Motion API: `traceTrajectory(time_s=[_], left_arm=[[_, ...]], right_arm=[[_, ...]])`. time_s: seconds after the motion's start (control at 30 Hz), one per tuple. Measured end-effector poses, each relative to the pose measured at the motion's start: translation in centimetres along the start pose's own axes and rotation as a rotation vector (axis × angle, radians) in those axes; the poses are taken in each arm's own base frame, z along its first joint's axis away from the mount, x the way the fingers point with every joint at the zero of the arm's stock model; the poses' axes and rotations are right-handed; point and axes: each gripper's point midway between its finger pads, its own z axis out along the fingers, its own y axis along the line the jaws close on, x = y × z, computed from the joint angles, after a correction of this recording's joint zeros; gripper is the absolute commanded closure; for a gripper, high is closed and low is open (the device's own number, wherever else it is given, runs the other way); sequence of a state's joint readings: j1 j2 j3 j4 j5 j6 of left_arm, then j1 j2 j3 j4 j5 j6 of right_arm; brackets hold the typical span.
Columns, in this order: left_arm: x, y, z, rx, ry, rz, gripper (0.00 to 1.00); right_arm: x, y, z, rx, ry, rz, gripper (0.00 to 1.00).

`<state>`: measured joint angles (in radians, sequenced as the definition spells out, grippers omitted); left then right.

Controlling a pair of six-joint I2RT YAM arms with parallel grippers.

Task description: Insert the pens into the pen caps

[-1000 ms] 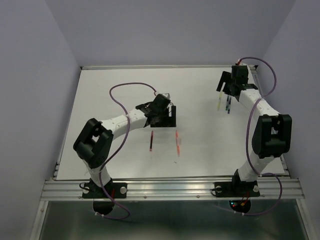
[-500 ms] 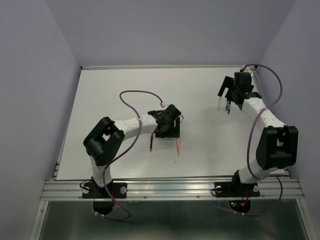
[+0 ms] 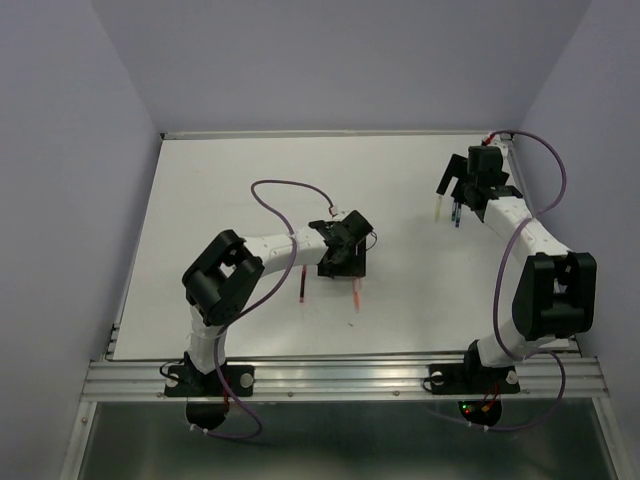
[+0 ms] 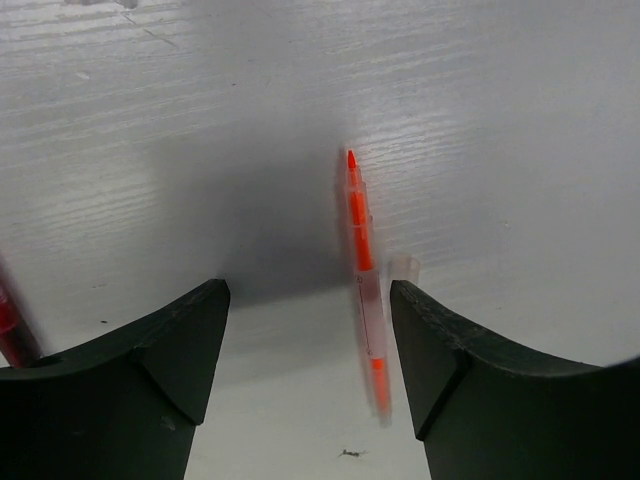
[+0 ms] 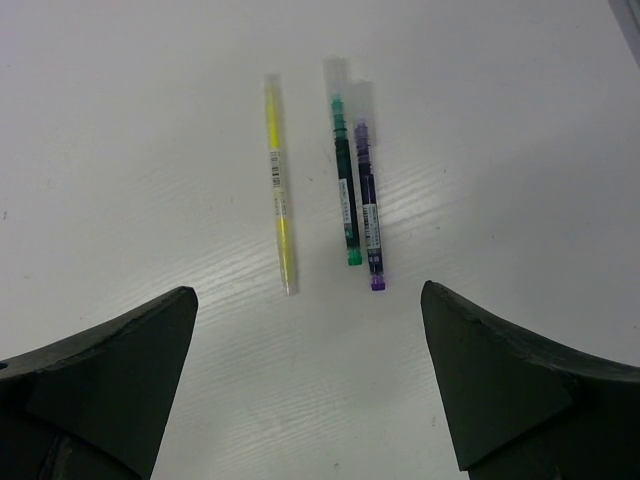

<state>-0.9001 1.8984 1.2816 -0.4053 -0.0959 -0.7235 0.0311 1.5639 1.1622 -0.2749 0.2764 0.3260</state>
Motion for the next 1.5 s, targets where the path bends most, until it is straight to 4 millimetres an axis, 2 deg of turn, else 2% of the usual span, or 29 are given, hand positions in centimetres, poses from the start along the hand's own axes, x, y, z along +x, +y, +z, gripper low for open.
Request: traceTrajectory(time_s=[0.27, 0.6, 0.7, 0.97, 1.1, 1.2, 1.3, 1.33, 1.5], left_arm=[[0.5, 0.8, 0.1, -0.061, 0.017, -0.010, 0.42], [1.0, 0.9, 0.2, -0.096, 0.028, 0.003, 0.43], [1.2, 0.6, 0.2, -0.102, 0.032, 0.018, 0.52], [1.9, 0.6, 0.2, -0.118, 0.044, 0.035, 0.61], [1.9, 0.9, 0.2, -0.125, 0.040, 0.033, 0.75], [2.0, 1.1, 0.2, -0.129, 0.039, 0.032, 0.81], [2.0, 1.1, 0.2, -0.124, 0.035, 0.032, 0.93], [2.0, 1.1, 0.2, -0.122, 0.034, 0.031, 1.00], [1.9, 1.1, 0.2, -0.121, 0.027, 0.032, 1.00]], right_arm=[[0.0, -0.1, 0.0, 0.005, -0.002, -0.001, 0.00], [0.0, -0.1, 0.0, 0.008, -0.003, -0.001, 0.00], [-0.1, -0.2, 0.0, 0.012, -0.004, -0.001, 0.00], [-0.2, -0.6, 0.1, 0.032, -0.011, -0.002, 0.00], [-0.2, -0.6, 0.1, 0.033, -0.012, -0.002, 0.00], [-0.2, -0.6, 0.1, 0.033, -0.012, -0.005, 0.00], [-0.2, -0.6, 0.1, 0.033, -0.012, -0.009, 0.00], [-0.2, -0.6, 0.1, 0.033, -0.012, -0.009, 0.00], [-0.2, -0.5, 0.1, 0.028, -0.010, -0.012, 0.00]])
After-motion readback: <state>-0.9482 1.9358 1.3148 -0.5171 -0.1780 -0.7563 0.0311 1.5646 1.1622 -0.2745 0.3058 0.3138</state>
